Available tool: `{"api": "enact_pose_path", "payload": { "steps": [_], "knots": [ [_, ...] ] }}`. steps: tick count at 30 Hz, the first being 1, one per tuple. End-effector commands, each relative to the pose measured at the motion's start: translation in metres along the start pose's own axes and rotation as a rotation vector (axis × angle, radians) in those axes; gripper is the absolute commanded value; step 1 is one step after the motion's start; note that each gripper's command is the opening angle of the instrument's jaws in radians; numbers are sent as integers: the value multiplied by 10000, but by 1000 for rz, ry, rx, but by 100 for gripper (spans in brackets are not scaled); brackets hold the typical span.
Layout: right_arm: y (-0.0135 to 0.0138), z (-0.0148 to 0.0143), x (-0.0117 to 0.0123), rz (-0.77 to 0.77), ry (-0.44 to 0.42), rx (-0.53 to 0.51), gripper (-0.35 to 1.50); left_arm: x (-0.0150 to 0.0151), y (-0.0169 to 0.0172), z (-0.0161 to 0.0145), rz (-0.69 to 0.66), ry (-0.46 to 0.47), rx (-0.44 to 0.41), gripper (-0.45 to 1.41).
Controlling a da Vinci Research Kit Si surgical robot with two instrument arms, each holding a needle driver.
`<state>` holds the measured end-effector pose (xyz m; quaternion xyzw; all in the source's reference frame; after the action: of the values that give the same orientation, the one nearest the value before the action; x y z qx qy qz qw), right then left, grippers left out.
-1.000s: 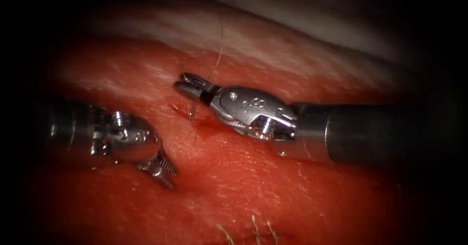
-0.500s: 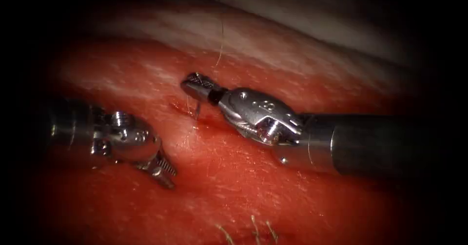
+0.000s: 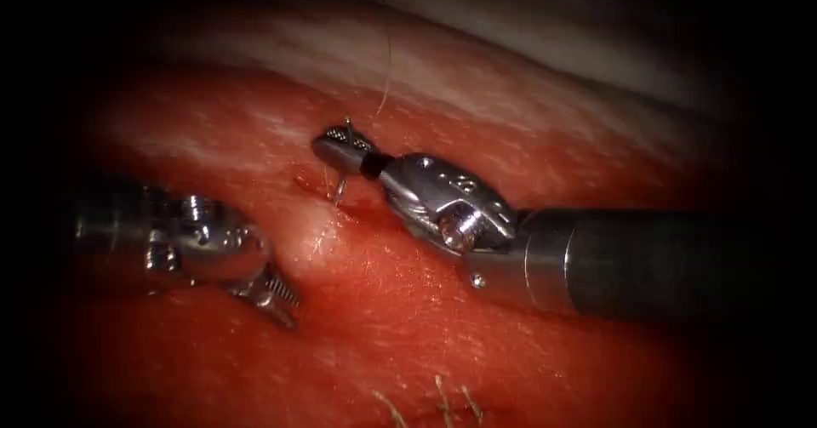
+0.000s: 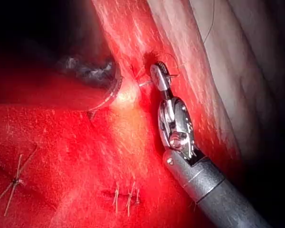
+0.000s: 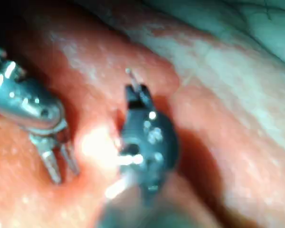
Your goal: Wound Closure
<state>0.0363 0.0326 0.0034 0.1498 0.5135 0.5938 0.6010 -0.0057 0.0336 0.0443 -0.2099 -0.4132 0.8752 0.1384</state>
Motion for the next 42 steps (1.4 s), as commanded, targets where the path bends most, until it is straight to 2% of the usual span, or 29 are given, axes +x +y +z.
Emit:
{"api": "enact_pose_path", "payload": {
  "steps": [1,21,28,33,42],
  "knots": [
    [-4,9,1,16,0,9,-35,0,-2,10,-3,0,-1,14],
    [-15,11,-7,205,-25,47,-35,-11,-15,17,-6,10,0,14],
    [-26,13,-13,318,-42,79,-35,-14,-19,19,-10,11,2,14],
    [-38,16,-21,458,-83,104,-35,-14,-19,19,-10,11,1,13],
    [-53,8,-33,603,-140,80,-35,-14,-20,18,-10,11,1,13]
  ]
}}
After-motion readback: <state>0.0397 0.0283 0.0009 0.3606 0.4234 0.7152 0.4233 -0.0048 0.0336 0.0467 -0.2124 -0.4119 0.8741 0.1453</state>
